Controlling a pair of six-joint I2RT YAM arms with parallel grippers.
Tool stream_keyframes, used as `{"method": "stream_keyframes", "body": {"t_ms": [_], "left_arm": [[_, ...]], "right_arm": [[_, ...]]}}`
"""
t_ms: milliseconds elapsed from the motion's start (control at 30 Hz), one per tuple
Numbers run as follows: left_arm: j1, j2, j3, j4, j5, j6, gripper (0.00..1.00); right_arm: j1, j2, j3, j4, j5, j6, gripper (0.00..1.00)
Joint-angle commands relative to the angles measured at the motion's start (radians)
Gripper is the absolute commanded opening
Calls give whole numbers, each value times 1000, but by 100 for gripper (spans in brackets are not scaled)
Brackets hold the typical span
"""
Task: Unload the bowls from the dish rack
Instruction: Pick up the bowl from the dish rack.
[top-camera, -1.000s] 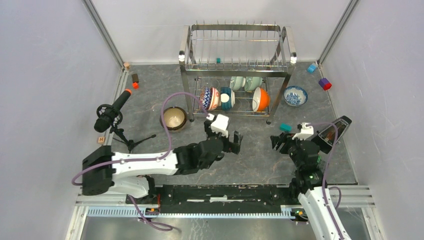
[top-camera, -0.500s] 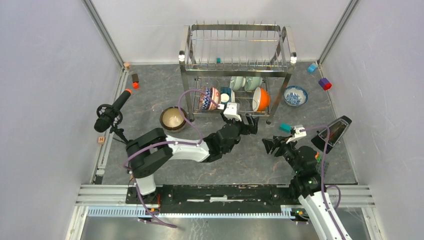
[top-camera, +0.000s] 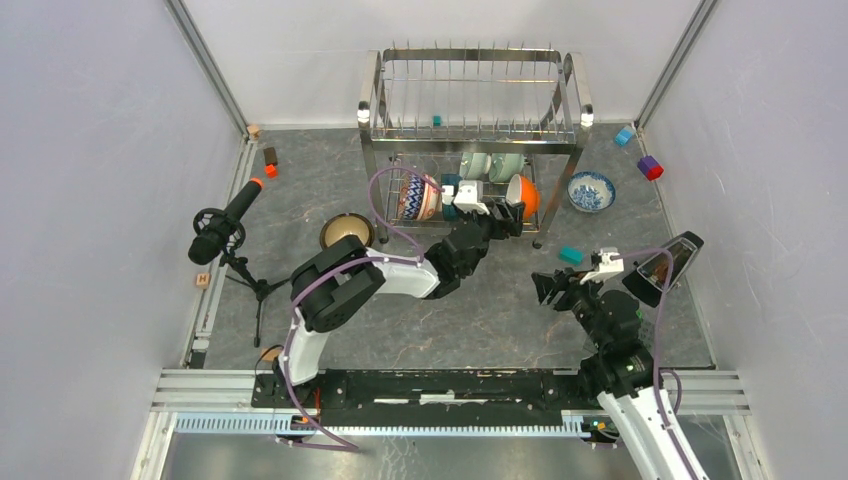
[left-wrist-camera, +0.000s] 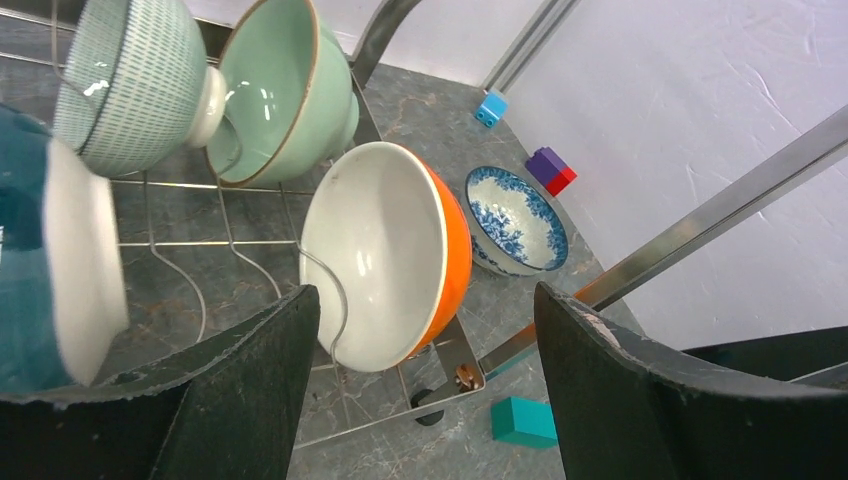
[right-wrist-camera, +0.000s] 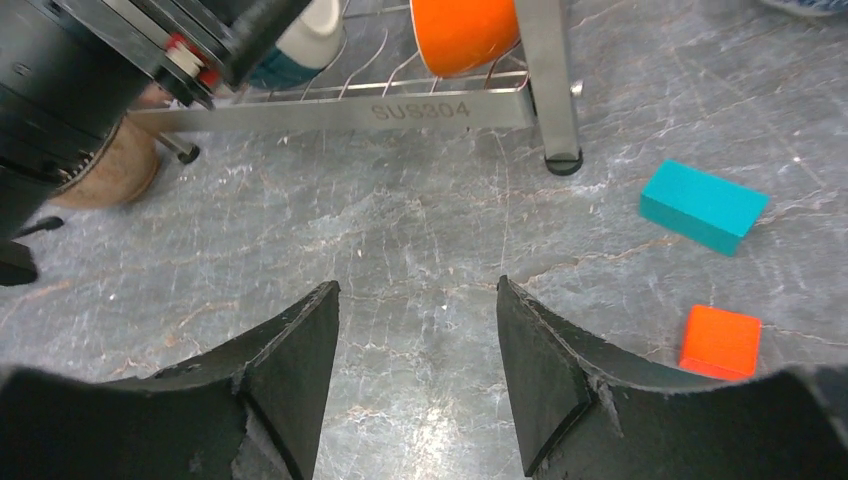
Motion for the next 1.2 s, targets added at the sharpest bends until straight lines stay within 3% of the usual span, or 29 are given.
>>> {"method": "stream_keyframes", "body": {"t_ms": [0,600,867,1167], "left_arm": [[6,48,75,19,54,-21,84],[63,141,216,-169,197,-24,72],[91,171,234,-154,292,-51,56],[102,194,241,-117,353,-57,45]], "right_arm": [[15,13,97,-37,80,20,65],[46,41,213,-76,119,-5,66],[56,55,254,-82,127,-20,66],[59,62,237,-70,139,-30,66]]}}
